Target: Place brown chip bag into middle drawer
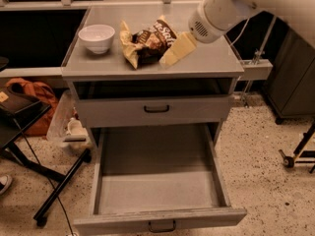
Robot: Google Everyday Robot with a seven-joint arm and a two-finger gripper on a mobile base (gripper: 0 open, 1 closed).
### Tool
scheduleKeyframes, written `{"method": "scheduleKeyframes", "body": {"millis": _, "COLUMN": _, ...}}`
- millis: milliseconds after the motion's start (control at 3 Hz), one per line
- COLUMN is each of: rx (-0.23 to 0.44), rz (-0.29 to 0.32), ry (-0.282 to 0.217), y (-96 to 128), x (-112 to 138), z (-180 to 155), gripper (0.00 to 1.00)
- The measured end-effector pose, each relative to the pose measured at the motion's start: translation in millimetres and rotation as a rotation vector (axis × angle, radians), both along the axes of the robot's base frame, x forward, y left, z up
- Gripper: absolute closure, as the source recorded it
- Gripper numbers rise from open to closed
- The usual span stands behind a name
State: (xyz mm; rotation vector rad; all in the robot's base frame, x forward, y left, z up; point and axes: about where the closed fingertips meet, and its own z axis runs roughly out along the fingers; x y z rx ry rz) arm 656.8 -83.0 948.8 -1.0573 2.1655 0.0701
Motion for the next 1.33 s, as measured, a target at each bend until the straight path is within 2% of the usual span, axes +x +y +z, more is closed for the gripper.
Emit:
{"method": "scheduleKeyframes", "body": {"millis": 667, "rx": 0.057, "rz": -0.057, "ry": -0.073, "y": 39, "x": 67, "z": -3, "gripper": 0.00}}
{"method": "scheduleKeyframes", "body": {"millis": 1000, "rx": 0.081, "rz": -0.082, "ry": -0.078, "y": 62, "x": 99, "z": -10, "gripper": 0.00}}
{"method": "scheduleKeyframes", "body": {"millis": 1333, "rx": 0.117, "rz": -0.113, "ry": -0.056, "y": 78, "x": 127, "z": -25, "gripper": 0.00}}
